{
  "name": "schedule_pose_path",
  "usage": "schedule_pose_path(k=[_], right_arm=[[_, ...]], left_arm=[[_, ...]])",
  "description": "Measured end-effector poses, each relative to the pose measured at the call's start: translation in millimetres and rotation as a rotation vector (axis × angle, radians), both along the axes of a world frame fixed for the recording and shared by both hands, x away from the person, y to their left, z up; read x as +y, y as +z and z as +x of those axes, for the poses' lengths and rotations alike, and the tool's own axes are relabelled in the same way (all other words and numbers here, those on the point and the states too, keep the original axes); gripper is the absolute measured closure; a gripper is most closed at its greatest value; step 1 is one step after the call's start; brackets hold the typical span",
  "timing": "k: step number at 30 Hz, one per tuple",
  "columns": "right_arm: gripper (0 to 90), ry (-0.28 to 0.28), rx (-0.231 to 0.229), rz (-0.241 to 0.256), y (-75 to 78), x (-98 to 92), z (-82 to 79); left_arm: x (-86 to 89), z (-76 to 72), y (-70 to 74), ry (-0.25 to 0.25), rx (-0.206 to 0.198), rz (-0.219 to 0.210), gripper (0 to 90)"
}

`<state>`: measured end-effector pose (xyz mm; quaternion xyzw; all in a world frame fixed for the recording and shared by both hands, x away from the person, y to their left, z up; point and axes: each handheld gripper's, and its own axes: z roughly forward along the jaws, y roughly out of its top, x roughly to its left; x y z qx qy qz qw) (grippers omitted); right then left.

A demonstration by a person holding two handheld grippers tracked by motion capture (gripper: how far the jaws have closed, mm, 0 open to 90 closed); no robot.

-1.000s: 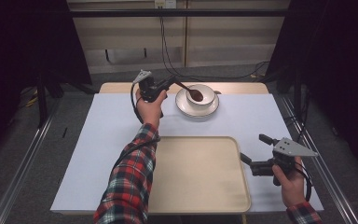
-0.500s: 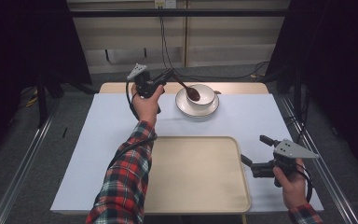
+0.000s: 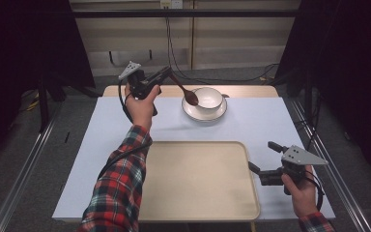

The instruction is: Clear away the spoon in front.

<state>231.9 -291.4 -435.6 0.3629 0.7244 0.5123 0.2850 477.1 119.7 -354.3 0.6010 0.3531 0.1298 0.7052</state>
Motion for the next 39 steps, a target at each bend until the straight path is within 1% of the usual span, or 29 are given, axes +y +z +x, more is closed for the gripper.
schedule_pose_path(k=[1, 2, 4, 5, 6, 7, 8, 9, 10, 13, 14, 15, 16, 19, 20, 21, 22, 23, 24, 27, 28, 29, 30, 32, 33, 35, 36, 38, 39], right_arm=[[0.6, 0.006, 0.004, -0.002, 0.1, 0.1, -0.4], [0.6, 0.007, 0.004, -0.004, -0.5, 0.5, -0.6], [0.6, 0.006, 0.005, -0.004, -0.6, 0.6, -0.8], [0.6, 0.005, 0.004, -0.005, -0.7, 0.5, -0.9], [0.6, 0.005, 0.006, -0.005, -0.7, 0.4, -0.9], [0.6, 0.005, 0.007, -0.004, -0.8, 0.4, -1.1], [0.6, 0.002, 0.008, -0.003, -0.8, 0.4, -1.2], [0.6, 0.002, 0.008, -0.003, -0.8, 0.4, -1.2], [0.6, 0.002, 0.006, -0.002, -0.8, 0.5, -1.3], [0.6, -0.001, 0.004, -0.003, -0.8, 0.7, -1.4], [0.6, 0.003, 0.009, -0.001, -0.6, 0.4, -1.6], [0.6, -0.003, 0.009, -0.004, -0.6, 0.5, -1.9], [0.6, -0.002, 0.007, -0.006, -0.7, 0.2, -1.8], [0.6, 0.002, 0.009, -0.004, -0.9, -0.3, -1.7], [0.6, 0.004, 0.007, -0.005, -1.1, -0.3, -1.4], [0.6, 0.003, 0.007, -0.005, -1.1, -0.2, -1.4], [0.6, 0.000, 0.009, -0.003, -0.8, -0.1, -1.9], [0.6, 0.000, 0.009, -0.003, -0.8, -0.1, -1.9], [0.6, 0.001, 0.008, -0.004, -0.8, -0.2, -2.0], [0.6, 0.002, 0.003, -0.010, -1.0, -0.7, -3.0], [0.6, 0.000, 0.005, -0.009, -1.0, -0.9, -3.7], [0.6, 0.004, 0.004, -0.011, -0.7, -1.5, -4.2], [0.6, -0.003, 0.007, -0.009, -0.4, -1.6, -4.8], [0.6, -0.006, 0.001, -0.009, -0.3, -2.1, -5.1], [0.6, -0.006, 0.001, -0.009, -0.3, -2.1, -5.1], [0.6, -0.006, 0.003, -0.009, -0.7, -2.3, -5.4], [0.6, -0.003, 0.015, -0.009, -0.9, -2.7, -6.3], [0.6, -0.004, 0.013, -0.009, -1.1, -2.9, -6.4], [0.6, -0.004, 0.013, -0.009, -1.1, -2.9, -6.4]], left_arm=[[3.4, -1.0, 0.5, -0.006, -0.004, 0.027, 83.5], [7.0, -3.6, 2.2, -0.013, 0.000, 0.018, 83.5], [9.8, -4.5, 2.8, -0.015, 0.001, 0.026, 83.5], [11.1, -5.9, 3.3, -0.020, 0.009, 0.013, 83.4], [12.8, -7.1, 3.9, -0.021, 0.011, 0.012, 83.5], [15.0, -8.2, 4.5, -0.028, 0.008, 0.023, 83.6], [17.6, -10.4, 5.9, -0.033, 0.017, 0.020, 83.7], [17.6, -10.4, 5.9, -0.033, 0.017, 0.020, 83.7], [20.2, -12.7, 7.5, -0.038, 0.020, 0.028, 83.8], [21.5, -15.1, 9.4, -0.046, 0.025, 0.019, 83.8], [22.8, -16.3, 10.1, -0.054, 0.023, 0.021, 83.8], [25.2, -16.9, 10.6, -0.059, 0.017, 0.044, 83.8], [26.3, -18.1, 11.2, -0.068, 0.021, 0.042, 83.7], [28.5, -20.7, 11.9, -0.072, 0.026, 0.045, 83.8], [30.6, -21.6, 12.4, -0.081, 0.022, 0.064, 83.8], [31.2, -22.5, 12.8, -0.082, 0.025, 0.060, 83.8], [33.4, -24.1, 13.7, -0.102, 0.034, 0.062, 83.9], [33.4, -24.1, 13.7, -0.102, 0.034, 0.062, 83.9], [33.1, -25.5, 14.1, -0.102, 0.041, 0.049, 83.9], [36.0, -28.2, 14.4, -0.113, 0.044, 0.071, 83.9], [36.4, -29.1, 14.6, -0.114, 0.048, 0.066, 83.8], [38.9, -29.4, 14.6, -0.129, 0.040, 0.088, 83.9], [37.4, -30.8, 15.0, -0.122, 0.059, 0.053, 83.9], [39.0, -32.4, 15.7, -0.128, 0.059, 0.066, 83.9], [40.5, -32.6, 15.8, -0.135, 0.054, 0.091, 83.9], [40.4, -35.0, 16.6, -0.141, 0.061, 0.090, 83.9], [41.3, -35.8, 16.7, -0.150, 0.061, 0.094, 83.9], [42.1, -37.7, 16.7, -0.153, 0.069, 0.089, 83.9], [43.1, -38.1, 16.3, -0.162, 0.072, 0.097, 83.9]])
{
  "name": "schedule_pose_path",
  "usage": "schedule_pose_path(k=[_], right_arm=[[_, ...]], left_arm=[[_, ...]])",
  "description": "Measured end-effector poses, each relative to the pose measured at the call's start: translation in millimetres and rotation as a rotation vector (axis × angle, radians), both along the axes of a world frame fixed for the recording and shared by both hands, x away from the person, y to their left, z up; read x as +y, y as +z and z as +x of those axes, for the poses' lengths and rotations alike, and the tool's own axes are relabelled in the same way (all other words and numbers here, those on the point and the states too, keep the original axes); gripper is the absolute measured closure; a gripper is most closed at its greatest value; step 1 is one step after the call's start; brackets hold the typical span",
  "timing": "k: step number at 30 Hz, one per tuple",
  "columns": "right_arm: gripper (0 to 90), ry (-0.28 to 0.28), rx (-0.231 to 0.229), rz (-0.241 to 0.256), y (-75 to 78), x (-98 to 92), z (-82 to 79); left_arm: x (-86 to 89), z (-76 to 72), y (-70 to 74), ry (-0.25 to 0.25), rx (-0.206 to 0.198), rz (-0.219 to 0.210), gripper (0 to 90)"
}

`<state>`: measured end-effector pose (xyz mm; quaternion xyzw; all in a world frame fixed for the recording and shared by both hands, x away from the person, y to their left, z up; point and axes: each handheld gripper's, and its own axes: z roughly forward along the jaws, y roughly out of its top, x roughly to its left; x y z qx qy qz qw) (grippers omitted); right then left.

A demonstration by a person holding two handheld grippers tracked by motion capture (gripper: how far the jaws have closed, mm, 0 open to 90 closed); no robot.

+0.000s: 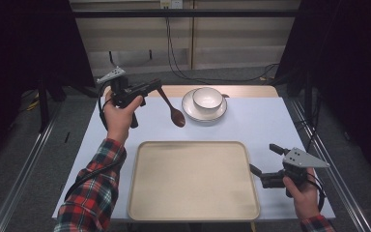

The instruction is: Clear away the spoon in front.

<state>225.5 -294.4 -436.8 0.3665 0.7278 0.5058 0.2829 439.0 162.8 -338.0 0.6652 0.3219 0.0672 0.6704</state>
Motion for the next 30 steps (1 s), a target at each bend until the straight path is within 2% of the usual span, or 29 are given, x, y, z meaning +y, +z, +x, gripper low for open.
schedule_pose_path(k=[5, 9, 10, 13, 21, 30], right_arm=[[0.6, 0.003, -0.006, 0.001, -0.7, -0.7, -0.1], [0.6, -0.003, -0.003, 0.001, -0.5, -1.0, -1.2], [0.6, -0.004, -0.004, -0.001, -0.4, -1.2, -1.4], [0.6, 0.001, -0.007, -0.002, -0.6, -0.9, -1.4], [0.6, 0.002, -0.005, -0.004, -1.0, 0.3, -1.3], [0.6, 0.008, -0.004, -0.008, -1.5, 1.5, 0.1]], left_arm=[[1.7, -3.3, -0.4, -0.024, 0.014, 0.018, 83.9], [2.5, -6.5, -0.4, -0.030, 0.031, 0.014, 83.9], [3.9, -7.0, -0.1, -0.049, 0.028, 0.027, 83.9], [5.6, -9.4, 1.3, -0.056, 0.023, 0.041, 83.9], [6.8, -17.0, 2.3, -0.092, 0.039, 0.052, 83.9], [10.3, -24.7, -0.6, -0.109, 0.049, 0.078, 83.9]])
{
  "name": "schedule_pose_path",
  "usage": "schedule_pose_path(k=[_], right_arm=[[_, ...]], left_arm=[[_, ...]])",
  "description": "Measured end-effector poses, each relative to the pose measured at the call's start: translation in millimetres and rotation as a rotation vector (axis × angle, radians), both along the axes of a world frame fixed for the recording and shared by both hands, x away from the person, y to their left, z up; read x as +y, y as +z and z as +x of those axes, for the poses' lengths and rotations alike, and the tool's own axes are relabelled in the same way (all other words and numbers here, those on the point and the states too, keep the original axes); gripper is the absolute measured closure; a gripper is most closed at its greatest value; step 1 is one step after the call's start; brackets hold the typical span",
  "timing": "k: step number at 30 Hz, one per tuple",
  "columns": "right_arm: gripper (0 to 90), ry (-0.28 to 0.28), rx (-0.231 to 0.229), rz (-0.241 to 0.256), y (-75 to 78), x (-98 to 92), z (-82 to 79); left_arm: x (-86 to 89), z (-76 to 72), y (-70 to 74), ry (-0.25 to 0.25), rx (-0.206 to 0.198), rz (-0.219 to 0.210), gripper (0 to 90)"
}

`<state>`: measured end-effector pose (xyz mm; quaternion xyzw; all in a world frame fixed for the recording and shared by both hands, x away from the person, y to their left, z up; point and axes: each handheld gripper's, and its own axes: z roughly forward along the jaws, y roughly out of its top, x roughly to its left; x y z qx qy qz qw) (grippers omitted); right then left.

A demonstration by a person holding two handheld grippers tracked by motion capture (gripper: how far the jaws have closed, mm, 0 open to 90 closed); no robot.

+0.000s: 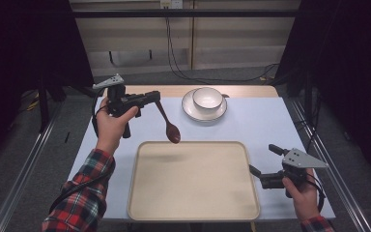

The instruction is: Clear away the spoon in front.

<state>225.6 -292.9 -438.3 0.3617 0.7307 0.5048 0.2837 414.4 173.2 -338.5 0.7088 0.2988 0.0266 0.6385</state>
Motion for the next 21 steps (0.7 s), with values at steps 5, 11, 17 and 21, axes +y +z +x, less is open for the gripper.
schedule_pose_path(k=[5, 11, 17, 21], right_arm=[[0.6, 0.001, 0.002, -0.001, -0.5, 0.7, 1.4], [0.6, 0.008, 0.006, 0.001, -1.0, 2.3, 3.9], [0.6, 0.014, 0.002, -0.002, -1.1, 5.6, 6.7], [0.7, 0.013, 0.004, -0.005, -1.2, 7.1, 7.5]], left_arm=[[3.7, -4.8, -2.9, -0.010, 0.014, 0.011, 83.9], [8.8, -12.2, -6.3, -0.027, 0.031, 0.013, 83.8], [12.6, -17.6, -8.8, -0.049, 0.048, 0.024, 83.8], [13.7, -22.9, -10.4, -0.060, 0.051, 0.033, 83.9]])
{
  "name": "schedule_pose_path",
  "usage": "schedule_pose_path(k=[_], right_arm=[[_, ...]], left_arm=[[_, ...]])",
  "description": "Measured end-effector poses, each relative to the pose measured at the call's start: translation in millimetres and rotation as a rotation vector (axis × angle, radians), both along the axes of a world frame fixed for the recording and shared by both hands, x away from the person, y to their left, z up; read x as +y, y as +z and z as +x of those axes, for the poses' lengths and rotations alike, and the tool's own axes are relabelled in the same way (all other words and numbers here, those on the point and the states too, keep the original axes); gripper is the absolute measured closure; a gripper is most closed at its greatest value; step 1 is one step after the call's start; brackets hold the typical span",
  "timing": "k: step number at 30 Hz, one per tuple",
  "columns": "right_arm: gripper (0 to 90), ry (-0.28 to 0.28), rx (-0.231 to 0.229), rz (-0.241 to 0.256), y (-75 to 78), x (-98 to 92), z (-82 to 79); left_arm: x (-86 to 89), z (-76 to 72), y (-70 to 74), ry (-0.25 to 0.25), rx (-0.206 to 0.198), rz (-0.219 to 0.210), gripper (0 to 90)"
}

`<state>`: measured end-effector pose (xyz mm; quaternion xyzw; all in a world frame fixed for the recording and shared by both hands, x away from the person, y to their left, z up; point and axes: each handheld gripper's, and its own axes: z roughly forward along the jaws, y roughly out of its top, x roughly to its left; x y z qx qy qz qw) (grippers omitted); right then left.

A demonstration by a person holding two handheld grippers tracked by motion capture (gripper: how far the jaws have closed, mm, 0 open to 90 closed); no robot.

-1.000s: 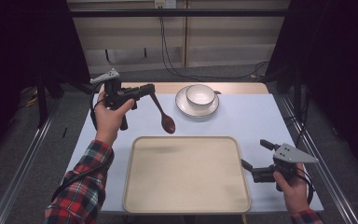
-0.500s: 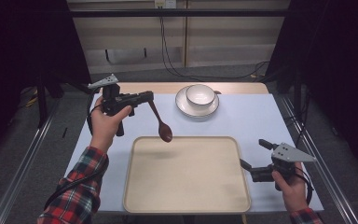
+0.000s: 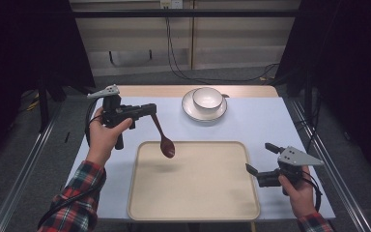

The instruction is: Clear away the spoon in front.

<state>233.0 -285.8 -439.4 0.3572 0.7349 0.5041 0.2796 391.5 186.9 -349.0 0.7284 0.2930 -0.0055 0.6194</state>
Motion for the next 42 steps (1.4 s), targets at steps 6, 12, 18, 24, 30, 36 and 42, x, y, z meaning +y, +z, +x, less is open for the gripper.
schedule_pose_path(k=[6, 12, 18, 24, 30, 36, 42], right_arm=[[0.7, 0.007, -0.005, -0.004, 0.8, -0.7, -0.4], [0.7, 0.010, -0.007, -0.001, 1.8, 0.3, -0.7], [0.7, 0.014, -0.004, -0.012, 1.1, 2.7, 1.5], [0.7, 0.016, -0.005, -0.008, 1.2, 3.6, 2.5], [0.7, 0.019, -0.003, -0.012, 0.9, 5.0, 3.1], [0.7, 0.022, -0.005, -0.014, 0.3, 5.7, 3.7], [0.7, 0.021, -0.001, -0.013, 0.1, 6.4, 3.7]], left_arm=[[1.5, -6.0, -3.1, -0.021, 0.000, 0.011, 83.8], [1.3, -14.2, -9.2, -0.028, -0.002, 0.004, 83.8], [-0.2, -23.1, -14.2, -0.044, 0.006, 0.013, 83.8], [-0.4, -29.9, -18.5, -0.067, 0.023, 0.026, 83.8], [0.5, -34.6, -28.4, -0.092, 0.041, 0.047, 83.8], [-4.7, -41.1, -36.5, -0.109, 0.055, 0.079, 83.7], [-8.2, -43.8, -44.6, -0.131, 0.070, 0.085, 83.6]])
